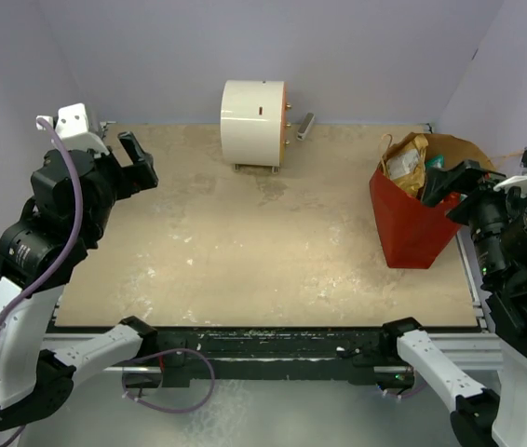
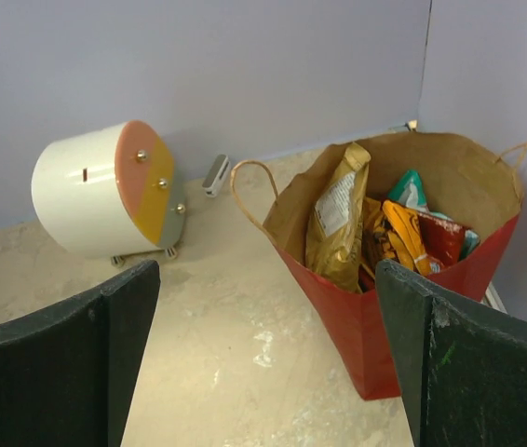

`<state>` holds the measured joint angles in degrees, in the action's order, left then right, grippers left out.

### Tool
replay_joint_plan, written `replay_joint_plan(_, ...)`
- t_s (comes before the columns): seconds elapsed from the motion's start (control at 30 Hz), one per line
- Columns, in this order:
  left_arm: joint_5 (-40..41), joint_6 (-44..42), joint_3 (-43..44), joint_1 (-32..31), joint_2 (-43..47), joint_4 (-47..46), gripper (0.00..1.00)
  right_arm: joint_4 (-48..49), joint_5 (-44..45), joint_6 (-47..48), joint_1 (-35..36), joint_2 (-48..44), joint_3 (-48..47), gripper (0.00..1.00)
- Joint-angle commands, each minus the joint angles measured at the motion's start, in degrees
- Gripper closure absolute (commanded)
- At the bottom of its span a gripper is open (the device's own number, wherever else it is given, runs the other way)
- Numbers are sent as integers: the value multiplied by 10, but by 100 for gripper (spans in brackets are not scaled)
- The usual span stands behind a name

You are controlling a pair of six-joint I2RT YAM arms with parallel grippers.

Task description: Take the snacks out of the paper bag

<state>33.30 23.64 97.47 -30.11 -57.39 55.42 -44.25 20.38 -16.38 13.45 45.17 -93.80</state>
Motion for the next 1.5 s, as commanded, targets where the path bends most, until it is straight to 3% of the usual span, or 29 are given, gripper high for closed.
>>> replay_joint_plan(0.0, -14, 25, -12, 21, 18, -28, 1, -42, 33, -27, -7, 13, -33, 1)
replay_joint_plan(0.27, -41, 50, -46, 60, 47, -63, 1, -104, 62, -45, -19, 37, -79, 1)
replay_joint_plan(0.57, -93, 57, -69, 90, 48, -99, 1, -108, 73, -52, -29, 50, -80, 1)
replay_joint_plan(0.9, -201, 17, -62, 101, -13, -158, 1, -48, 33, -42, -34, 70, -52, 1)
replay_joint_plan(1.07, -248, -11, -15, 103, -71, -145, 1, -23, 15, -61, -34, 97, -52, 1)
replay_joint_plan(1.47, -302, -26, 17, 104, -106, -153, 1, -85, 60, -79, -35, 215, -117, 1)
